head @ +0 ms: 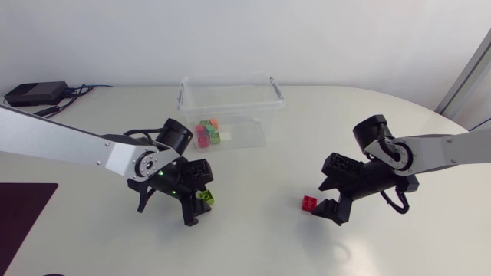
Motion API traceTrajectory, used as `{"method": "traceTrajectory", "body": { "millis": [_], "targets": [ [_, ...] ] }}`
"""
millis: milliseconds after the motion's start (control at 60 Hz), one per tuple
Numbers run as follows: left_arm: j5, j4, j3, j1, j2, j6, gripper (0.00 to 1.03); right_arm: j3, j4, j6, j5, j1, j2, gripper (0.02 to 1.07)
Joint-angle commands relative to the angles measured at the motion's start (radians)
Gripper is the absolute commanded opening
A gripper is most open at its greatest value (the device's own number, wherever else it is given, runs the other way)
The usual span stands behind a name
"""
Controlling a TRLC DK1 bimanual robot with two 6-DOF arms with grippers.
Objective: Place the duplo bricks in the container
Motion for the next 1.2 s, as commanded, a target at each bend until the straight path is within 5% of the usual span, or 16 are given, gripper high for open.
{"method": "traceTrajectory", "body": {
  "millis": [0, 217, 400, 783, 1183],
  "targets": [
    [0.004, 0.014, -0.036, -0.009, 0.033, 0.055, 0.47, -0.02, 0.014, -0.033, 0.002, 0.01, 0.033, 1.02],
    [0.013, 0.041, -0.067, -0.015, 0.008, 0.09, 0.38, -0.034, 0.027, -0.046, 0.01, 0.042, 0.062, 0.83],
    [0.025, 0.038, -0.087, -0.009, -0.113, 0.089, 0.36, -0.068, 0.093, -0.041, 0.035, 0.071, 0.065, 0.4],
    [0.096, -0.109, 0.096, 0.094, -0.332, 0.009, 0.36, -0.019, -0.062, 0.006, 0.059, 0.103, -0.043, 0.33],
    [0.12, 0.093, 0.341, 0.249, -0.153, -0.278, 0.37, 0.23, -0.25, 0.178, 0.082, 0.264, -0.211, 0.33]
  ]
}}
